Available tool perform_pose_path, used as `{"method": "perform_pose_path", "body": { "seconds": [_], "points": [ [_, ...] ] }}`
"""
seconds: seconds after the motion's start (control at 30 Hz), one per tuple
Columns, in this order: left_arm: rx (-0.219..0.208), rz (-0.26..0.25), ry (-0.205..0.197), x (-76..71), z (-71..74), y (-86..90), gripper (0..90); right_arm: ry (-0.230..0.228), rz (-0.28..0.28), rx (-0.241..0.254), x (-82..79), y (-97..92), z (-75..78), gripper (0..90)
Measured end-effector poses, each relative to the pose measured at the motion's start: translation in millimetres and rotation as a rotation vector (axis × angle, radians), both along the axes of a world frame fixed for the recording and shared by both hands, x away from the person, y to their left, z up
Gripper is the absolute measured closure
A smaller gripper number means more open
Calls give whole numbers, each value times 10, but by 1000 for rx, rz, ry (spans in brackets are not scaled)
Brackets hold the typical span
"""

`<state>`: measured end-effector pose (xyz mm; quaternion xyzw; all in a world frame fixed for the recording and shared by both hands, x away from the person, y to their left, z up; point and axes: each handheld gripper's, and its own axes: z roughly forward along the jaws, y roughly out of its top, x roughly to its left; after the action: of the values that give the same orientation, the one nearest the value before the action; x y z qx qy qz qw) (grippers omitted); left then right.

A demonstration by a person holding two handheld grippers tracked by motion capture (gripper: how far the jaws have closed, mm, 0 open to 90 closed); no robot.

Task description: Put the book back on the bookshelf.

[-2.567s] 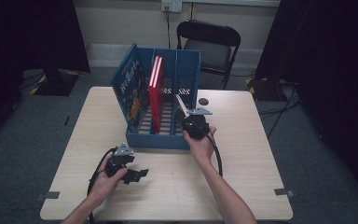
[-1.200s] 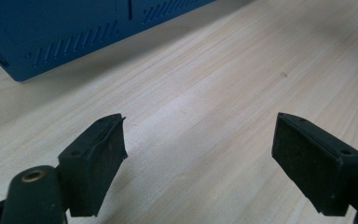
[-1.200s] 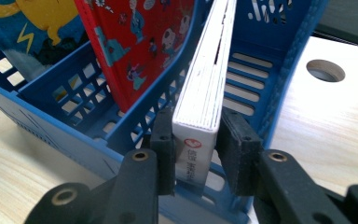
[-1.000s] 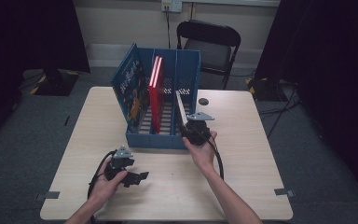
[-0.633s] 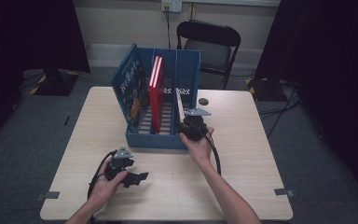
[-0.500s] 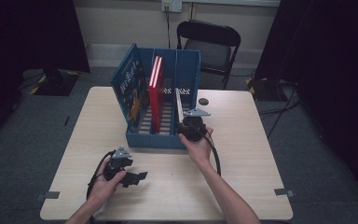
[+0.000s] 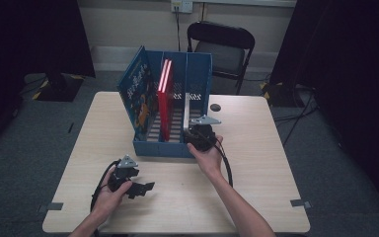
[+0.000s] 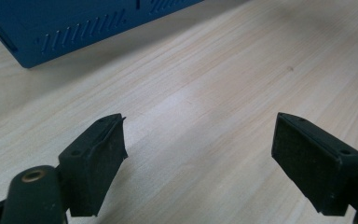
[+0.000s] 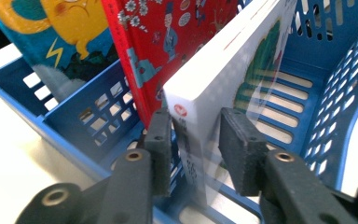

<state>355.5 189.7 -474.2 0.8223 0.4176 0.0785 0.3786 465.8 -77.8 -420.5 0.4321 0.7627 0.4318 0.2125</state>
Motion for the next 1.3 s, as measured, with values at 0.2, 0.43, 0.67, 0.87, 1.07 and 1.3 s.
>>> {"method": "perform_pose_path", "body": {
  "seconds": [0.2, 0.43, 0.67, 0.87, 1.07, 1.3],
  "points": [
    [-4, 1, 3, 7, 1, -1, 173, 26, -20, 8, 51, 43, 6, 599],
    [-4, -11, 4, 21, 1, -23, 173, 56, -40, 24, 108, 62, -1, 614],
    [-8, -13, 2, 43, 6, -48, 173, 63, -61, 52, 232, 9, 0, 658],
    [-5, -19, 1, 63, -3, -74, 173, 72, -71, 41, 315, 45, 21, 658],
    [-6, -23, 2, 61, 1, -62, 173, 81, -77, 29, 374, 67, 36, 658],
    [15, -28, -1, 62, -15, -67, 172, 95, -78, 10, 406, 84, 57, 658]
  ]
}}
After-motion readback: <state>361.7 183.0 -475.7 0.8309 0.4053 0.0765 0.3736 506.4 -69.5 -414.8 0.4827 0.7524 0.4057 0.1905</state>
